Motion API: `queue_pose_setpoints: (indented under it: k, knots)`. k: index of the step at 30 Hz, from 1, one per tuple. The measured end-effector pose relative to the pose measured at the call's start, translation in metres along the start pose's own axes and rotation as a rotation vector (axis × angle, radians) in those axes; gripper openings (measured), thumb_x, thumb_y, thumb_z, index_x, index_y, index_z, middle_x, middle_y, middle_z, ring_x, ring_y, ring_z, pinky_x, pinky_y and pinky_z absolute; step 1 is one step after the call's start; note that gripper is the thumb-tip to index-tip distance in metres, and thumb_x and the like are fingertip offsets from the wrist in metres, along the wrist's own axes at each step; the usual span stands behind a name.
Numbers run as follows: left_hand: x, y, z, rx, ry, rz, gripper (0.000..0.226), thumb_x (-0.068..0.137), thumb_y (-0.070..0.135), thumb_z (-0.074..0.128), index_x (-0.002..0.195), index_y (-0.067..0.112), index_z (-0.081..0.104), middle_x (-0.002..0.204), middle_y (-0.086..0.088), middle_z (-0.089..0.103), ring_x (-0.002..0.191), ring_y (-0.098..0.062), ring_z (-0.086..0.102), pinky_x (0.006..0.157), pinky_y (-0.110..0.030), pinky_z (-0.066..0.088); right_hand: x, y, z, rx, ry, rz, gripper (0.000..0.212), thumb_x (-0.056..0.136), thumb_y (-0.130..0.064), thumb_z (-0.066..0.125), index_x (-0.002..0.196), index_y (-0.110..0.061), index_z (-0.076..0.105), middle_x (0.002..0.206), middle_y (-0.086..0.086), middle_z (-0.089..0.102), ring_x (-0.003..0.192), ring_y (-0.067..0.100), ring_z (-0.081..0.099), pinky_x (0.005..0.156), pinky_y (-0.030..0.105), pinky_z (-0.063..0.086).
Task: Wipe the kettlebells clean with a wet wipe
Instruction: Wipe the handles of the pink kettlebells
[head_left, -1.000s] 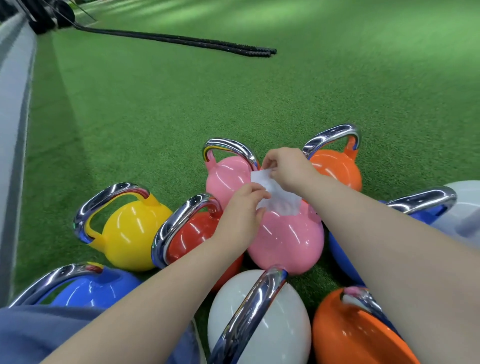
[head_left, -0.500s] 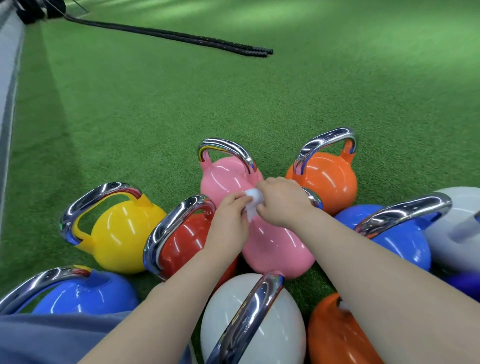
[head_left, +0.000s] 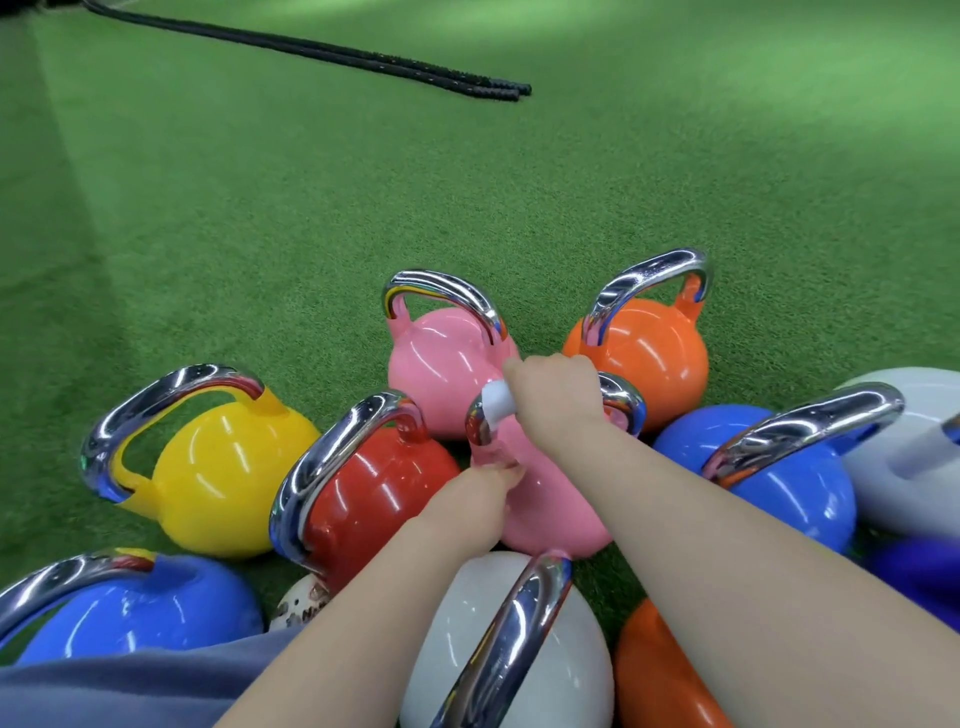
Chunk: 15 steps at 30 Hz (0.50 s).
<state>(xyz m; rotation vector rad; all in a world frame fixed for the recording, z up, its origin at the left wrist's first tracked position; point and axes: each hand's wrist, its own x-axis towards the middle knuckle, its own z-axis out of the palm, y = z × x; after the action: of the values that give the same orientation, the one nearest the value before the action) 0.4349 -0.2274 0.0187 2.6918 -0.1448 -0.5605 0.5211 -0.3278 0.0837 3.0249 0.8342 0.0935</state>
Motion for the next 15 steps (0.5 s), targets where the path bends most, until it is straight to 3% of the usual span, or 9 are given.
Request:
queue_pose_setpoints:
  k: [2,5,7,9,11,15]
  knots:
    - [0.002,0.002,0.002,-0.003,-0.01,-0.041,0.052,0.096,0.009,0.037,0.146,0.02,0.027,0.153,-0.002,0.026,0.137,-0.021,0.031,0.11,-0.029,0.027,-0.003,0.01,0.006,-0.003,0.069,-0.038,0.022,0.083,-0.01,0.055,0.104,-0.016,0.054,0.1,0.003,0.064,0.093,0.028,0.059,0.068,0.032,0.027]
    - [0.004,0.004,0.003,-0.002,-0.026,-0.064,0.055,0.094,0.007,0.039,0.146,0.019,0.027,0.15,-0.002,0.031,0.133,-0.022,0.037,0.108,-0.031,0.031,-0.009,0.025,0.007,-0.016,0.16,-0.012,0.027,0.056,-0.016,0.076,0.076,-0.017,0.058,0.067,0.003,0.063,0.06,0.026,0.06,0.053,0.027,0.025]
    - [0.003,0.004,0.004,0.001,-0.022,-0.057,0.056,0.093,0.006,0.04,0.145,0.021,0.027,0.152,-0.001,0.029,0.134,-0.021,0.035,0.109,-0.031,0.031,-0.015,0.046,0.014,0.177,0.116,0.076,0.021,0.066,-0.018,0.071,0.08,-0.016,0.055,0.074,0.004,0.061,0.068,0.029,0.059,0.052,0.029,0.03]
    - [0.001,0.005,0.005,0.01,-0.006,-0.092,0.056,0.094,0.004,0.04,0.145,0.023,0.029,0.153,0.003,0.024,0.136,-0.019,0.033,0.109,-0.031,0.031,-0.022,0.067,0.021,0.48,-0.034,0.253,0.01,0.08,-0.017,0.057,0.09,-0.017,0.054,0.085,0.004,0.06,0.084,0.03,0.058,0.062,0.032,0.039]
    - [0.0,0.006,0.006,0.013,-0.006,-0.11,0.057,0.093,0.003,0.04,0.145,0.024,0.027,0.154,0.005,0.021,0.137,-0.02,0.032,0.109,-0.033,0.032,-0.027,0.081,0.031,0.687,-0.108,0.373,0.017,0.081,-0.012,0.056,0.097,-0.014,0.059,0.091,0.008,0.064,0.092,0.032,0.06,0.069,0.032,0.042]
    - [0.006,0.002,0.006,0.124,-0.122,-0.08,0.064,0.092,0.004,0.041,0.148,0.023,0.016,0.157,0.003,0.007,0.139,-0.023,0.028,0.108,-0.037,0.033,-0.021,0.071,0.026,0.593,-0.106,0.382,0.01,0.084,-0.015,0.052,0.093,-0.016,0.056,0.094,0.009,0.063,0.094,0.033,0.059,0.066,0.028,0.036]
